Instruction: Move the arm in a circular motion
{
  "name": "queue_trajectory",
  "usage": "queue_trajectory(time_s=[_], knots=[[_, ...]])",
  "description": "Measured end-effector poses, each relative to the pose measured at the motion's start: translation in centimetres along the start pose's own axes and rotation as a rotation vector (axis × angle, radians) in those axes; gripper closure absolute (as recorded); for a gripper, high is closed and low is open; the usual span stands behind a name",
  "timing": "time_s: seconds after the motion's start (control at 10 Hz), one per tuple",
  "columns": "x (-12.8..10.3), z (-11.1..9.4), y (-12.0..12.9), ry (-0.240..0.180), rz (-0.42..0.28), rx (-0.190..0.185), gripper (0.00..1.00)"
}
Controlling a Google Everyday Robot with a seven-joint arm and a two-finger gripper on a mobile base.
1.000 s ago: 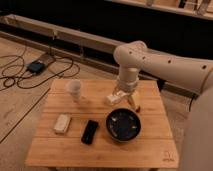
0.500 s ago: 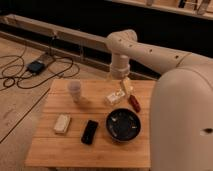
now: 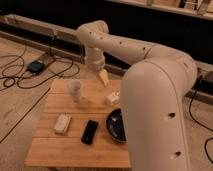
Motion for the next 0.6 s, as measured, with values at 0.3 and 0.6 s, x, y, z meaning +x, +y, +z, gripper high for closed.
queue_trajectory(time_s=[0.3, 0.6], knots=[[-7.6, -0.7, -3.1, 0.025, -0.203, 0.011, 0.20], [-14.0, -0.6, -2.1, 0.038, -0.366, 0.015, 0.20]])
